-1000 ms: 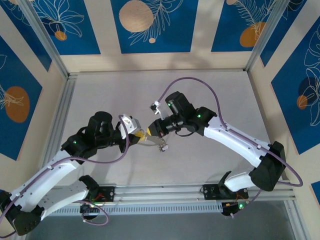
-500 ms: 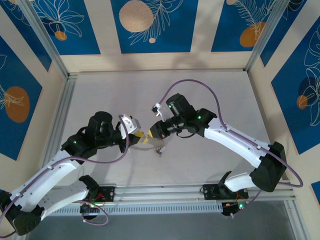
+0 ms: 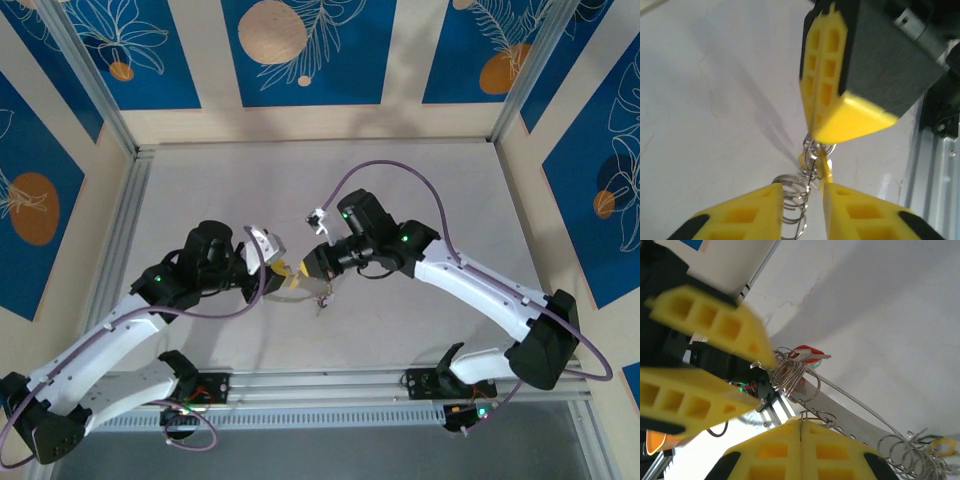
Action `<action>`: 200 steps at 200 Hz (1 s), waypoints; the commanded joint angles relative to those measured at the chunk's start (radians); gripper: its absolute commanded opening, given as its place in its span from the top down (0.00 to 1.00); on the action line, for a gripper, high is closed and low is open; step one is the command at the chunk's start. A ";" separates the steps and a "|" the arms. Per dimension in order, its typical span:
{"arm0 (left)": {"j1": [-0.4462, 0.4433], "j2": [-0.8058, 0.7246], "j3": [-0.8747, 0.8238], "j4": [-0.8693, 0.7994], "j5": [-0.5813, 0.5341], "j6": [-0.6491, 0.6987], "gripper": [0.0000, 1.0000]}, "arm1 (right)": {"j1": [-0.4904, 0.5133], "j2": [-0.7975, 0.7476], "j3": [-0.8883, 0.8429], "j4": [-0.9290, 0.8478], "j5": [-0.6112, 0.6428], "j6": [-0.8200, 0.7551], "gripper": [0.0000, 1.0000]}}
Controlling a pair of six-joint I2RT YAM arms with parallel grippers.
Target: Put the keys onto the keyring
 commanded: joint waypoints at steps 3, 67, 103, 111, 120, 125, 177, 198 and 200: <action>-0.004 0.001 0.054 -0.042 -0.013 -0.044 0.44 | 0.002 -0.048 -0.012 0.035 -0.031 -0.025 1.00; -0.004 -0.032 0.039 -0.177 -0.002 -0.016 0.32 | -0.005 -0.082 -0.040 0.058 -0.040 -0.039 1.00; -0.008 -0.010 0.009 -0.145 0.084 -0.009 0.33 | -0.005 -0.094 -0.041 0.065 -0.048 -0.043 1.00; -0.009 -0.004 0.005 -0.136 0.088 -0.006 0.34 | -0.006 -0.097 -0.043 0.068 -0.052 -0.044 1.00; -0.009 0.008 0.005 -0.129 0.087 0.000 0.36 | -0.005 -0.100 -0.044 0.070 -0.053 -0.044 1.00; -0.009 0.017 0.006 -0.130 0.079 0.004 0.36 | -0.006 -0.102 -0.044 0.070 -0.058 -0.045 1.00; -0.016 0.100 0.036 -0.121 0.019 0.035 0.54 | -0.006 -0.122 -0.056 0.073 -0.071 -0.061 1.00; -0.015 0.114 0.039 -0.114 0.027 0.036 0.75 | -0.014 -0.131 -0.066 0.081 -0.074 -0.062 1.00; -0.016 0.114 0.039 -0.114 0.028 0.037 0.77 | -0.014 -0.131 -0.067 0.082 -0.075 -0.062 1.00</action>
